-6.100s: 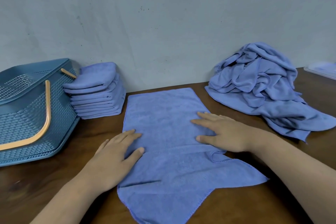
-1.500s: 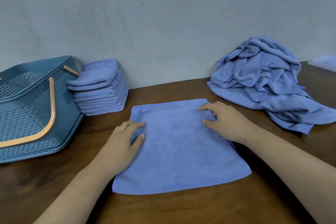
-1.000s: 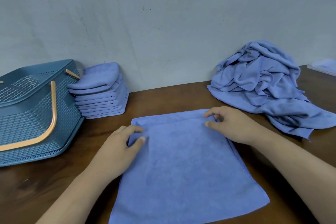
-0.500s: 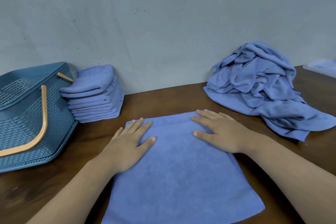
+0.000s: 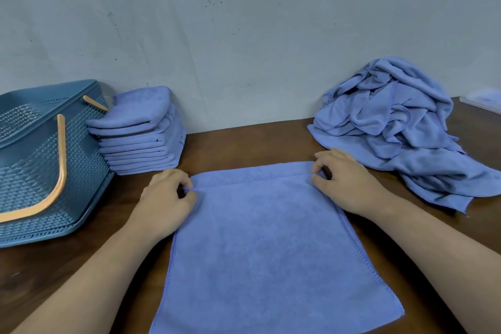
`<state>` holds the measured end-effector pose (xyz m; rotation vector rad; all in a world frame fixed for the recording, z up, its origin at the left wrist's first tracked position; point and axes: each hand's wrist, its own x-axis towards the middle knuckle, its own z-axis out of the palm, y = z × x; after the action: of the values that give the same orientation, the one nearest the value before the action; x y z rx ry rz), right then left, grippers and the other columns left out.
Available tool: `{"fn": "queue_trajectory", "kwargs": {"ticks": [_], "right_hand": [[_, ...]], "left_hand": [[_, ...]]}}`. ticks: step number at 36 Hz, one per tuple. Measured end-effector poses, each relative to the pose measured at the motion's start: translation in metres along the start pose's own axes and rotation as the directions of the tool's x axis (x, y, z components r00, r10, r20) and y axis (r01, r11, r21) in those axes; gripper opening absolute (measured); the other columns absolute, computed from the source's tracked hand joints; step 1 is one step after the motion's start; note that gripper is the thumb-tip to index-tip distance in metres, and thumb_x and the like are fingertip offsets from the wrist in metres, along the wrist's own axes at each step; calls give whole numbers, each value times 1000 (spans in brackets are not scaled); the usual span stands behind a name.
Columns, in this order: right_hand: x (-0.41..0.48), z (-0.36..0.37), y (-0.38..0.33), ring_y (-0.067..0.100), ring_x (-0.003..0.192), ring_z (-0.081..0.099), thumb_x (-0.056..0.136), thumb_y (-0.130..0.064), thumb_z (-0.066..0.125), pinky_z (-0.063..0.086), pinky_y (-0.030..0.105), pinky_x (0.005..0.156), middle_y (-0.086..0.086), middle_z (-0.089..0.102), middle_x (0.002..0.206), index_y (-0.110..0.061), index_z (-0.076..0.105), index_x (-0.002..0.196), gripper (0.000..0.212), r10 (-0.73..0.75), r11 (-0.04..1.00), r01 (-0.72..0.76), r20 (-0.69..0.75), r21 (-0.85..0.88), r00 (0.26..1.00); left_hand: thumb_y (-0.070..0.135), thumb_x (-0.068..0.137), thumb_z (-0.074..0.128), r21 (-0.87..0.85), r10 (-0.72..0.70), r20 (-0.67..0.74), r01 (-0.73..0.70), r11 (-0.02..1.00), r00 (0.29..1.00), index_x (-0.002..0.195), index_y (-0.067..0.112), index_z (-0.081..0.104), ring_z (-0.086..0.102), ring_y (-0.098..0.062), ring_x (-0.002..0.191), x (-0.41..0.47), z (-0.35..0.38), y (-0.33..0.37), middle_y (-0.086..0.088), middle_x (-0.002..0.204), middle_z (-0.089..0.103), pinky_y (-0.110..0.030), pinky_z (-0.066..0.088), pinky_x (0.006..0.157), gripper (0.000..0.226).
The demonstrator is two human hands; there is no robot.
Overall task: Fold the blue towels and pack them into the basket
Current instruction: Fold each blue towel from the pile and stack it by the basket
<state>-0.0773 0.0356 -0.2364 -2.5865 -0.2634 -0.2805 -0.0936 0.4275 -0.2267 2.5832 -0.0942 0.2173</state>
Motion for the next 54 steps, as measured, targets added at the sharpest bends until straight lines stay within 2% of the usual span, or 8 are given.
{"fn": "queue_trajectory", "kwargs": {"ticks": [9,16,24,29,33,42,48,54], "right_hand": [[-3,-9,-23,14,95,60,96,-18,60,44,25,74,-11,68,95,-27,58,90,11,51,962,12,-222,272,974],[2,4,-26,-1,83,63,104,-31,60,46,26,72,-7,71,91,-40,54,134,32,121,935,-87,-79,345,989],[-2,8,-15,4,48,42,98,-5,64,33,14,51,-21,47,49,-28,75,97,25,37,950,-24,-36,311,999],[1,11,-11,-12,76,64,102,-6,63,41,4,68,-38,68,76,-27,80,97,27,62,928,-42,-44,369,997],[2,12,-11,-5,97,70,104,-12,64,48,12,84,-22,78,97,-31,82,98,27,73,921,-58,-23,384,997],[0,4,-20,-5,73,63,101,-7,57,47,13,70,-23,72,82,-32,77,113,34,104,898,-55,-87,436,991],[6,14,-17,12,107,54,102,-18,52,45,35,99,-18,65,132,-31,70,130,36,-30,999,30,-27,10,999],[2,19,-17,16,124,43,108,-29,45,43,45,107,-20,48,155,-35,55,150,44,53,989,-49,22,-139,998]], "left_hand": [[20,98,59,-398,-67,-267,-47,916,961,83,20,57,58,-10,82,-7,-1,22,5,93,68,-27,42,73,15],[33,108,53,-409,-96,-122,39,912,988,138,42,47,62,-1,78,0,9,18,4,73,68,-30,44,76,32],[7,99,62,-334,-19,-74,-7,942,997,103,33,65,52,-5,65,-3,12,13,20,76,57,-18,42,63,26],[-2,98,52,-411,-88,-217,-9,912,972,89,25,67,46,-16,60,1,9,10,-13,78,64,-23,34,52,32],[6,104,52,-343,-116,-259,21,939,959,93,30,76,62,-13,75,4,8,9,10,95,72,-11,39,60,36],[17,102,60,-46,53,-88,-57,997,995,124,28,70,49,-7,120,1,15,5,15,128,61,-18,33,98,27],[16,102,61,-61,50,-125,-58,996,991,126,26,72,50,-5,115,2,17,6,11,131,64,-9,35,92,29],[35,107,52,20,48,-74,-47,999,996,150,31,56,43,-18,143,3,12,11,11,157,51,-39,33,120,43]]}}
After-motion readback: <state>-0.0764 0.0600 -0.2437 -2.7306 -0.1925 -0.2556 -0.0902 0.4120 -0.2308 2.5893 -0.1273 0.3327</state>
